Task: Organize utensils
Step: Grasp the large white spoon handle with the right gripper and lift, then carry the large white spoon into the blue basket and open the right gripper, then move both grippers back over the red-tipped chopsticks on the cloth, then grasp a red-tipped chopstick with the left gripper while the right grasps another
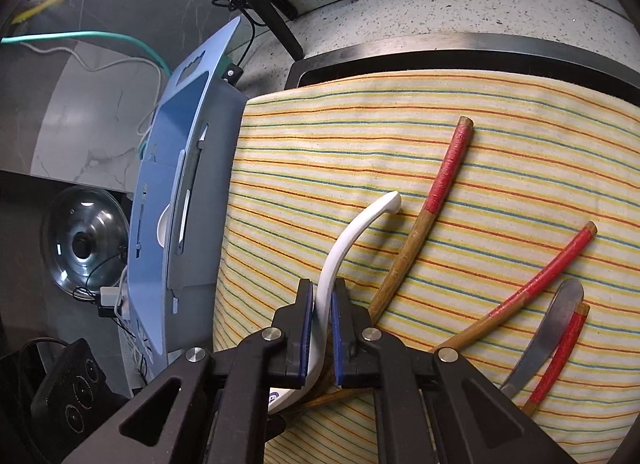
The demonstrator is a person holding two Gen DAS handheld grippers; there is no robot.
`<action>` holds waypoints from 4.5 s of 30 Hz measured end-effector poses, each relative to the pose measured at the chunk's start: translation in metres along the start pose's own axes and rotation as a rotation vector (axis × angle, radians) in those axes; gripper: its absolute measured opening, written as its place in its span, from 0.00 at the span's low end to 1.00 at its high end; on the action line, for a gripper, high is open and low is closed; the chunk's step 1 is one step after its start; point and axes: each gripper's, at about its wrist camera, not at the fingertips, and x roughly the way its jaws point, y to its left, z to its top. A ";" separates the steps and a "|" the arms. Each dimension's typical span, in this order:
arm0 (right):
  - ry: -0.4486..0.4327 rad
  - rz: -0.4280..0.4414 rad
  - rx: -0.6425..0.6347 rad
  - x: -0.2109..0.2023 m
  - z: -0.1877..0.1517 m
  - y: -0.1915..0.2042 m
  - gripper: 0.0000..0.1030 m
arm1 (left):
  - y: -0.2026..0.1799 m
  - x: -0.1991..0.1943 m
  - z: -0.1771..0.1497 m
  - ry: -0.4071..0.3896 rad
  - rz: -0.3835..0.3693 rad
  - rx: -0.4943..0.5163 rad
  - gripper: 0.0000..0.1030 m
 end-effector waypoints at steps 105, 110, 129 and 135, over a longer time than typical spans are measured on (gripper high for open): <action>-0.162 -0.108 0.130 -0.069 -0.021 -0.034 0.31 | -0.067 0.002 0.050 0.066 0.028 0.373 0.19; -0.134 -0.125 0.180 -0.052 -0.015 -0.045 0.28 | -0.074 0.019 0.052 0.104 0.054 0.425 0.19; -0.091 -0.193 0.165 -0.035 -0.006 -0.038 0.26 | -0.079 0.045 0.057 0.123 0.107 0.460 0.07; -0.080 -0.235 0.148 -0.030 -0.004 -0.035 0.21 | -0.072 0.042 0.057 0.115 0.086 0.429 0.06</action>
